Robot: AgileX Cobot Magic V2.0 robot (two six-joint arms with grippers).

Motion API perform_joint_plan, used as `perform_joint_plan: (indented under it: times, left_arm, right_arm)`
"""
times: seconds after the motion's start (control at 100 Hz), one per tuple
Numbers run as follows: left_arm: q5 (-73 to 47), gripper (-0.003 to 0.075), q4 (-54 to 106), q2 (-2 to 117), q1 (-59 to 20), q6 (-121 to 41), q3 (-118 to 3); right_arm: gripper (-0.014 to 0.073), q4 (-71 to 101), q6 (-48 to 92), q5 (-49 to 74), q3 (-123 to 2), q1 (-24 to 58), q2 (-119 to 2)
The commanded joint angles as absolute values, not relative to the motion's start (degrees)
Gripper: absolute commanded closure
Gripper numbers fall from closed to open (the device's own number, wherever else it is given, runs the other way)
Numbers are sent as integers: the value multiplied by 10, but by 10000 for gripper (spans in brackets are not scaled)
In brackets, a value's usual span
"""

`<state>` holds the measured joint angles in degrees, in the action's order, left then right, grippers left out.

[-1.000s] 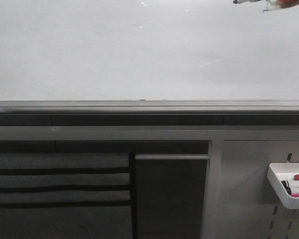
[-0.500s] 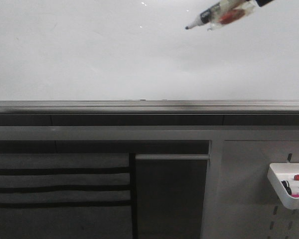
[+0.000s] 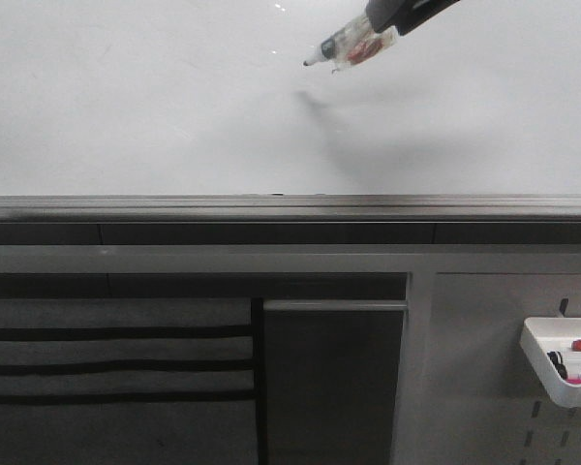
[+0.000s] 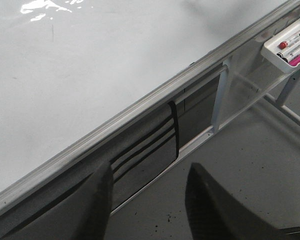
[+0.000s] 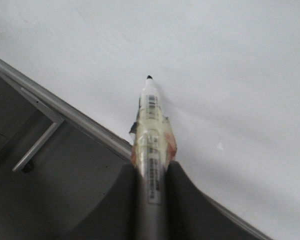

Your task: Write number 3 on whiteboard

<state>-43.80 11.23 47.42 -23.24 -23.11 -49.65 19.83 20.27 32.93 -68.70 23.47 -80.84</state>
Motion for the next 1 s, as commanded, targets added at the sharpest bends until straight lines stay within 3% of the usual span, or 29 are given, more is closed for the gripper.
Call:
perform_joint_plan:
  times: [0.0,0.29,0.57,0.81,0.99]
  left_arm:
    - [-400,405,124,474,-230,-224,-513]
    - [-400,405,124,474,-230,-224,-513]
    - [-400,405,124,474,-230,-224,-513]
    - [-400,405,124,474,-230,-224,-513]
    - [-400,405,124,474,-230,-224,-513]
  right_arm:
    - [641,193,203,274,-707,232,-803]
    - [641,182,178,316,-701,171,-788]
    - [641,187,174,242,-666,224,-826]
    - [641,177,170,336,-649,179,-798]
    - [641,211,170,224,-622,253,-828]
